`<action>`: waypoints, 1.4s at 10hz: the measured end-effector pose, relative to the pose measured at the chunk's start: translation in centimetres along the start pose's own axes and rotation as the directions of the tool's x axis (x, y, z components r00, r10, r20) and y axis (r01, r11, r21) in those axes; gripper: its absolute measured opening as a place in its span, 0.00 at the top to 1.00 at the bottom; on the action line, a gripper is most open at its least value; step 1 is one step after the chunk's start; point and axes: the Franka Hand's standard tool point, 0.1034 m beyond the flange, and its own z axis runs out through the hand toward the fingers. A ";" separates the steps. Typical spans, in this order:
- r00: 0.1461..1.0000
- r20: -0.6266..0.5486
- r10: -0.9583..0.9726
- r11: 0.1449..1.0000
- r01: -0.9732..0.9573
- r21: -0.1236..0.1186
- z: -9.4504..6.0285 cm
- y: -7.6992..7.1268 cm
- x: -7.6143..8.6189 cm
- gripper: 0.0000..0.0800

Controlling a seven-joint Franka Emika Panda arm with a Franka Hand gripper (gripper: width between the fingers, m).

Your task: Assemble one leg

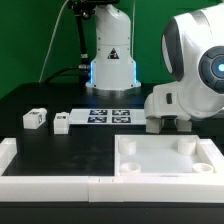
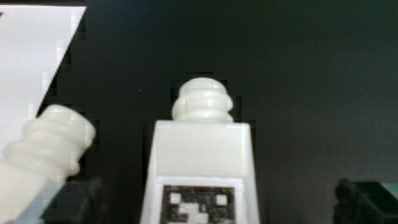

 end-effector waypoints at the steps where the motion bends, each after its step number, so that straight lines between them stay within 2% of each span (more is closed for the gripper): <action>1: 1.000 0.000 0.000 1.000 0.000 0.000 0.0 0.0 0.0 0.33; 2: 1.000 0.000 0.000 1.000 0.000 0.000 0.0 0.0 0.0 0.54; 3: 1.000 0.000 0.000 1.000 0.000 0.000 0.0 0.0 0.0 0.54; 4: 1.000 0.000 0.000 1.000 0.000 0.000 0.0 0.0 0.0 0.64; 9: 1.000 0.007 -0.001 1.000 0.001 -0.001 -0.2 0.0 -0.2 0.64; 11: 1.000 0.021 -0.005 1.000 0.005 0.002 -2.9 0.4 -1.9 0.64; 12: 1.000 -0.009 0.000 1.000 0.000 0.000 -4.4 0.3 -2.6 0.64; 13: 0.999 -0.033 -0.004 1.000 0.004 -0.003 -5.3 0.2 -3.1 0.64; 14: 1.000 -0.028 -0.004 1.000 0.004 -0.004 -5.0 0.2 -3.1 0.64</action>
Offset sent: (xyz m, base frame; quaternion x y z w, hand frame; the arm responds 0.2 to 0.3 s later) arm 0.0000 0.0000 0.0000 0.0000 0.0000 0.0000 1.0000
